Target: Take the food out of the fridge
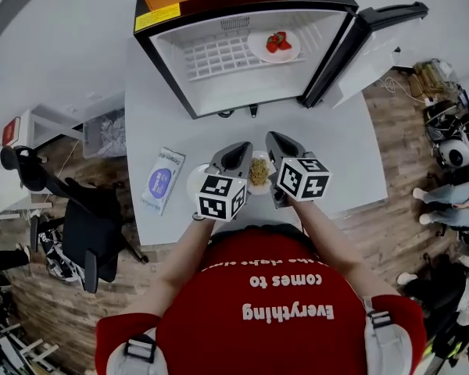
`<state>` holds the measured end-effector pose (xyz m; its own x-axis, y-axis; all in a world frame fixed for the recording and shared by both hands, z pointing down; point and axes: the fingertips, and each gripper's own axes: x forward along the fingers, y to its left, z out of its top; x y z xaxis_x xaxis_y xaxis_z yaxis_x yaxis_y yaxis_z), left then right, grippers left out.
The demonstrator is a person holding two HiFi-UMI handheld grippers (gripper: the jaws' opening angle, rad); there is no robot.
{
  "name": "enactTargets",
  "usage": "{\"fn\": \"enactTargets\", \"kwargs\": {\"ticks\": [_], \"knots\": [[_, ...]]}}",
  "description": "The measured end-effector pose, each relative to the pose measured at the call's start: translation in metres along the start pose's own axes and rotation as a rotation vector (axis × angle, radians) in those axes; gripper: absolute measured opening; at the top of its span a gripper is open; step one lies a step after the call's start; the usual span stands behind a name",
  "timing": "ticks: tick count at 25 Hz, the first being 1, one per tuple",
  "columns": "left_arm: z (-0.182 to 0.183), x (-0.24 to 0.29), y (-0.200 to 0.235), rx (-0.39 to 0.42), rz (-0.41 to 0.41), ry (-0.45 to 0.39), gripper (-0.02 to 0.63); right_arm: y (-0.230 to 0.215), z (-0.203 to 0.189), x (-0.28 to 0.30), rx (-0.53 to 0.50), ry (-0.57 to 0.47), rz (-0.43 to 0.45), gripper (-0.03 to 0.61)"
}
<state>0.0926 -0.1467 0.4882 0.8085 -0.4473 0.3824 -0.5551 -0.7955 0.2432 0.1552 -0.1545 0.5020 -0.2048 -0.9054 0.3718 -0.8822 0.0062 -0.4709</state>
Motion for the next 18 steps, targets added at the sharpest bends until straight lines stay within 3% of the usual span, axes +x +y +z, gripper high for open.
{"fn": "enactTargets", "kwargs": {"ticks": [9, 13, 15, 18], "knots": [[0.007, 0.015, 0.013, -0.027, 0.006, -0.001, -0.002, -0.018, 0.070, 0.050, 0.072, -0.058, 0.027, 0.014], [0.003, 0.018, 0.021, -0.046, 0.015, 0.007, -0.002, -0.037, 0.103, 0.070, 0.119, -0.067, -0.015, 0.015], [0.001, 0.020, 0.026, -0.053, 0.022, 0.012, -0.002, -0.049, 0.117, 0.077, 0.178, -0.079, -0.034, 0.021], [-0.003, 0.022, 0.031, -0.067, 0.028, 0.019, -0.002, -0.066, 0.133, 0.086, 0.343, -0.105, -0.030, 0.095]]}}
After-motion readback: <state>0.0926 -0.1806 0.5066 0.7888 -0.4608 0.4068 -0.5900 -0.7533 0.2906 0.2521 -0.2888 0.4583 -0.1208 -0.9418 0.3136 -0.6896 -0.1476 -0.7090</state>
